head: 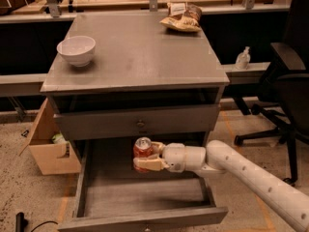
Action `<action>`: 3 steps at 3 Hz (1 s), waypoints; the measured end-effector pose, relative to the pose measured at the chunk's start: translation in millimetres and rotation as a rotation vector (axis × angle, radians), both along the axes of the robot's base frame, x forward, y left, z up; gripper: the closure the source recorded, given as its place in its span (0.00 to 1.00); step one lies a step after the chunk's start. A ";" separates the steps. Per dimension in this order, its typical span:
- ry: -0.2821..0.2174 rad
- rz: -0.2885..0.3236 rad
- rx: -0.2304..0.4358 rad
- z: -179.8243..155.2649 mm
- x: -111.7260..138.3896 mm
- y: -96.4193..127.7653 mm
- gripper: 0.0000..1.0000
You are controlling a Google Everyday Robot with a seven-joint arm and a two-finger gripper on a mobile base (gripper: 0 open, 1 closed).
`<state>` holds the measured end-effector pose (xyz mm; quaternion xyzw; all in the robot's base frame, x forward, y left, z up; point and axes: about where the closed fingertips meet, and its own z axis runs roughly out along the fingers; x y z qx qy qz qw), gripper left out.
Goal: Place coke can into middle drawer
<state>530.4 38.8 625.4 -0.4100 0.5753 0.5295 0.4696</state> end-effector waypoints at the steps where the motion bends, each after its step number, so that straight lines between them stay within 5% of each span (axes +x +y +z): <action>1: 0.033 0.024 -0.007 -53.7 13.6 17.7 1.00; 3: 0.101 0.109 0.083 -120.5 17.7 65.4 1.00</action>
Offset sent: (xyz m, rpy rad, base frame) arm 0.0235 0.0758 -0.1364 0.1005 0.1135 0.1211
